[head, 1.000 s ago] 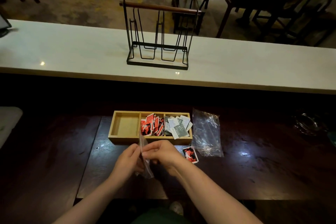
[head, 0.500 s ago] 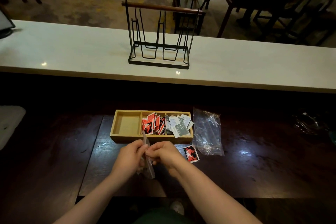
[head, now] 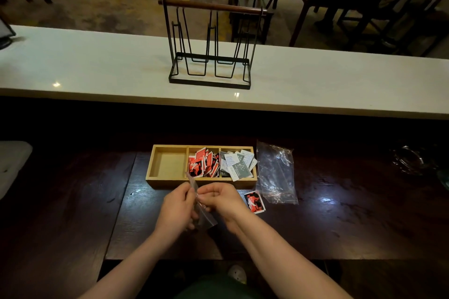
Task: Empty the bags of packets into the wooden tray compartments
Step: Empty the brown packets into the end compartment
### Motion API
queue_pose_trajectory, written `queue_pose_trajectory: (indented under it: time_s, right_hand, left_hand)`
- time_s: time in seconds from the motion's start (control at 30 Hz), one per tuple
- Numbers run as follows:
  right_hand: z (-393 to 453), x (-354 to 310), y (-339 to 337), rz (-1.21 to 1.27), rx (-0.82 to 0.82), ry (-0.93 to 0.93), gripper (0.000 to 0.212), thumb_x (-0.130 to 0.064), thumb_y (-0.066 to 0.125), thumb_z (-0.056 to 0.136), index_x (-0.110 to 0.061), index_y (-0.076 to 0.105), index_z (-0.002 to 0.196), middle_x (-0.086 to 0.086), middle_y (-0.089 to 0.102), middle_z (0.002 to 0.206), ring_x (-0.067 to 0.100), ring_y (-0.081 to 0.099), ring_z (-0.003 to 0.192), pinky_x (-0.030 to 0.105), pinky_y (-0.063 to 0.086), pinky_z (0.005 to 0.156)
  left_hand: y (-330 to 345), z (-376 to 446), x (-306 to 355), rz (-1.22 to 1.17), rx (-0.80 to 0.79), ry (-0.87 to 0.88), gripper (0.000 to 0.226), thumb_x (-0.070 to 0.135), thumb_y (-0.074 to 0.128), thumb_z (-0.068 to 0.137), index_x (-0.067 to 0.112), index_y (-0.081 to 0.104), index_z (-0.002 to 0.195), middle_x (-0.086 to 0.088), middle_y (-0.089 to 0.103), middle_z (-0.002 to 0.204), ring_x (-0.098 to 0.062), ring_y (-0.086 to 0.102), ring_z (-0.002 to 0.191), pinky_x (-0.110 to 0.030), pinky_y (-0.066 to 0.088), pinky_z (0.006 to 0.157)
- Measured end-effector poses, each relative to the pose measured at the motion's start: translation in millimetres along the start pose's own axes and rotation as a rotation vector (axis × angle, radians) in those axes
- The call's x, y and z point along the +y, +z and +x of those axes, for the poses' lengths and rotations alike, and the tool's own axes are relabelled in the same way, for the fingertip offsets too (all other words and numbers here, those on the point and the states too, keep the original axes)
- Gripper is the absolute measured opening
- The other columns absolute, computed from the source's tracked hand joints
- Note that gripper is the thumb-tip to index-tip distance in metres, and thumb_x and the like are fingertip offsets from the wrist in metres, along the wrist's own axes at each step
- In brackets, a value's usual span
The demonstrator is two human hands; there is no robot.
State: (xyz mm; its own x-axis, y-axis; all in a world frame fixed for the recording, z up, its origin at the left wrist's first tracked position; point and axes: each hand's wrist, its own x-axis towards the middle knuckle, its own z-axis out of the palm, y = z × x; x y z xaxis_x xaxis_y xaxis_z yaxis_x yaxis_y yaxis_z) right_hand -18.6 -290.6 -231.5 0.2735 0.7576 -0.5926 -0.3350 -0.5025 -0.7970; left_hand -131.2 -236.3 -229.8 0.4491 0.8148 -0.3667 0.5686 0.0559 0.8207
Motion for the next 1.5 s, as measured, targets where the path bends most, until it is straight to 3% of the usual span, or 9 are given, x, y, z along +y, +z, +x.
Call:
queue_pose_trajectory:
  time_s: [0.27, 0.43, 0.63, 0.77, 0.9, 1.0, 1.07, 1.27, 1.5]
  right_hand:
    - [-2, -5, -1, 0.09, -0.053, 0.069, 0.026, 0.003, 0.056, 0.089, 0.006, 0.061, 0.114, 0.006, 0.064, 0.081, 0.013, 0.06, 0.072, 0.019, 0.05, 0.064]
    - [1, -5, -3, -0.044, -0.059, 0.051, 0.016, -0.003, 0.057, 0.09, 0.004, 0.065, 0.102, 0.004, 0.061, 0.074, 0.01, 0.055, 0.063, 0.015, 0.047, 0.052]
    - [3, -3, -5, 0.041, -0.134, 0.077, 0.018, -0.009, 0.051, 0.095, 0.0, 0.066, 0.095, 0.004, 0.059, 0.073, 0.013, 0.054, 0.065, 0.021, 0.046, 0.06]
    - [4, -1, 4, -0.188, 0.003, -0.044, 0.018, -0.009, 0.052, 0.094, 0.003, 0.066, 0.096, 0.005, 0.058, 0.07, 0.012, 0.054, 0.062, 0.019, 0.047, 0.058]
    - [7, 1, 9, -0.474, 0.153, -0.143, 0.016, -0.008, 0.058, 0.084, -0.016, 0.07, 0.09, 0.006, 0.069, 0.087, 0.018, 0.065, 0.084, 0.036, 0.055, 0.08]
    - [6, 2, 5, -0.374, 0.104, -0.112, 0.014, -0.004, 0.061, 0.084, -0.013, 0.068, 0.092, 0.002, 0.065, 0.08, 0.012, 0.063, 0.078, 0.027, 0.054, 0.074]
    - [4, 0, 2, -0.367, 0.101, -0.108, 0.012, -0.006, 0.062, 0.085, -0.013, 0.068, 0.092, 0.0, 0.065, 0.081, 0.012, 0.063, 0.078, 0.025, 0.054, 0.073]
    - [6, 2, 4, -0.791, 0.223, -0.278, 0.011, -0.013, 0.059, 0.087, -0.015, 0.07, 0.088, -0.001, 0.067, 0.09, 0.0, 0.052, 0.069, 0.008, 0.035, 0.055]
    - [12, -3, -37, -0.893, 0.403, -0.282, 0.012, -0.003, 0.058, 0.084, -0.014, 0.059, 0.08, 0.0, 0.059, 0.087, 0.013, 0.058, 0.079, 0.025, 0.052, 0.073]
  left_hand:
    - [0, -3, -3, -0.086, 0.002, 0.016, 0.023, 0.018, 0.042, 0.098, 0.015, 0.057, 0.081, -0.008, 0.059, 0.057, -0.015, 0.057, 0.042, -0.034, 0.052, 0.041]
    - [-4, -1, -6, -0.072, -0.04, 0.027, 0.022, 0.019, 0.042, 0.098, 0.017, 0.055, 0.08, -0.013, 0.066, 0.07, -0.023, 0.065, 0.055, -0.041, 0.055, 0.043]
    - [-9, 4, 1, -0.036, -0.068, 0.021, 0.021, 0.015, 0.043, 0.097, 0.017, 0.057, 0.082, -0.01, 0.067, 0.074, -0.018, 0.067, 0.055, -0.029, 0.051, 0.036]
    - [-5, 2, -1, -0.067, -0.052, -0.045, 0.021, 0.025, 0.047, 0.096, 0.012, 0.055, 0.081, -0.01, 0.066, 0.072, -0.024, 0.068, 0.058, -0.032, 0.051, 0.035]
    - [5, 0, 2, 0.059, 0.001, -0.013, 0.028, 0.034, 0.051, 0.094, 0.015, 0.045, 0.074, -0.005, 0.059, 0.063, -0.005, 0.061, 0.046, -0.015, 0.04, 0.033]
    - [6, 5, -2, 0.18, 0.051, 0.052, 0.025, 0.029, 0.045, 0.097, 0.027, 0.044, 0.072, -0.002, 0.06, 0.065, -0.011, 0.06, 0.049, -0.018, 0.045, 0.037]
    - [5, 7, -6, 0.247, 0.037, 0.062, 0.024, 0.031, 0.042, 0.097, 0.026, 0.042, 0.073, -0.001, 0.061, 0.064, -0.018, 0.061, 0.053, -0.035, 0.055, 0.049]
    - [6, 5, -8, 0.508, 0.002, 0.162, 0.021, 0.03, 0.038, 0.098, 0.028, 0.036, 0.077, 0.006, 0.049, 0.07, -0.022, 0.056, 0.07, -0.039, 0.046, 0.062]
    - [-28, 0, -9, 0.659, 0.044, 0.186, 0.027, 0.032, 0.038, 0.096, 0.024, 0.034, 0.071, 0.005, 0.048, 0.061, -0.014, 0.046, 0.055, -0.034, 0.035, 0.052]
